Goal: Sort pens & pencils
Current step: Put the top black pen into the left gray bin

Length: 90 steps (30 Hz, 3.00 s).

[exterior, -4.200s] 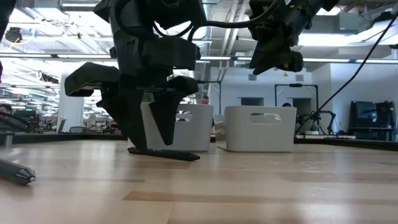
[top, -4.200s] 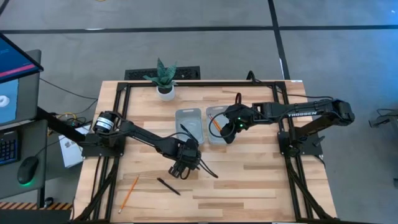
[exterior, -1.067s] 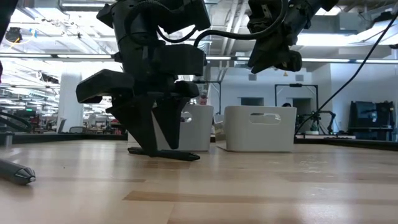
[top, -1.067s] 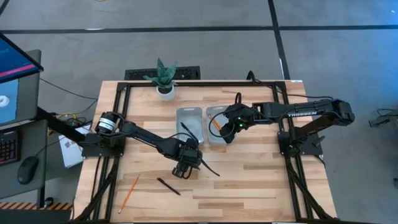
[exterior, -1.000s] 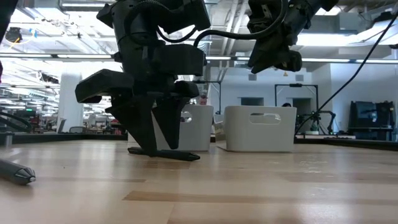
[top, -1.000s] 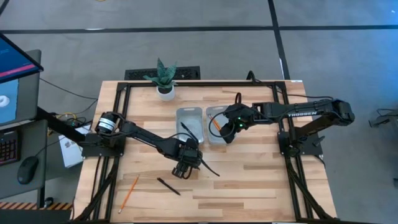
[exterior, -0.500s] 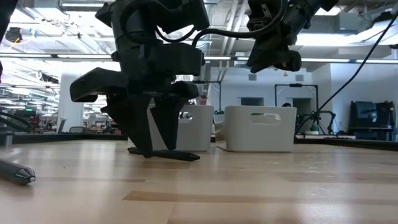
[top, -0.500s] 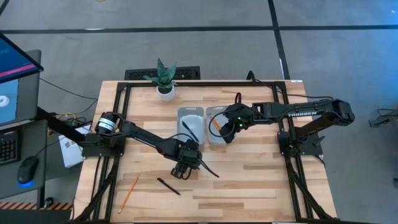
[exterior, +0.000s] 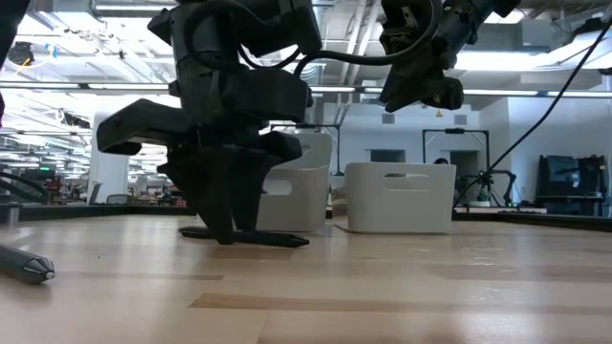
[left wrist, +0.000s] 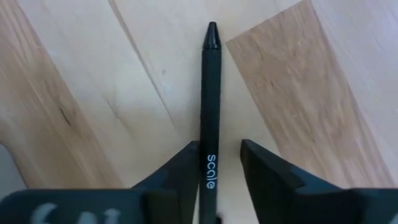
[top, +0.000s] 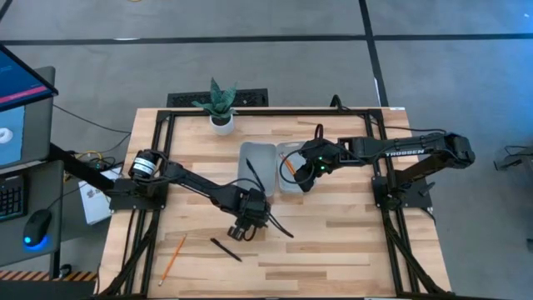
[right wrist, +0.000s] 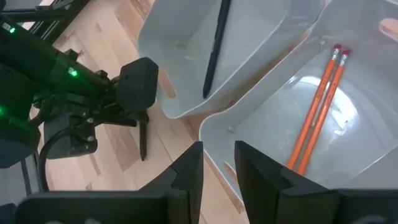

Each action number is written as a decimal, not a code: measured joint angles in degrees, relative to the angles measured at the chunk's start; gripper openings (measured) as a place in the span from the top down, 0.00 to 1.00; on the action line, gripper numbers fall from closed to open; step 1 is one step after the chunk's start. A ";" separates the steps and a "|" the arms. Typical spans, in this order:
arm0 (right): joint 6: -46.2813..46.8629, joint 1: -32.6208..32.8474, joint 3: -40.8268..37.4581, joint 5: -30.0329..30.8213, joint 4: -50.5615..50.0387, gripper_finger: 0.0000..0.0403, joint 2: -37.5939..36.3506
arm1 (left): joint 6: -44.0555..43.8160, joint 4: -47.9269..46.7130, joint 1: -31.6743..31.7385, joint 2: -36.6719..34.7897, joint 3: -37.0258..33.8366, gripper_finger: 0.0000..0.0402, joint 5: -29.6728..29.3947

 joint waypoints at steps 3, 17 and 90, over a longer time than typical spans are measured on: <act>0.00 0.00 0.00 -0.01 -0.01 0.72 0.00 | 0.06 -0.02 0.00 0.02 0.00 0.78 -0.02; 0.00 0.00 0.00 -0.02 0.00 0.72 0.00 | 0.02 0.18 0.04 0.02 0.00 0.94 -0.81; -3.66 -0.62 0.00 0.08 -3.43 0.72 0.00 | 28.50 -41.75 17.58 0.09 31.04 0.93 -12.11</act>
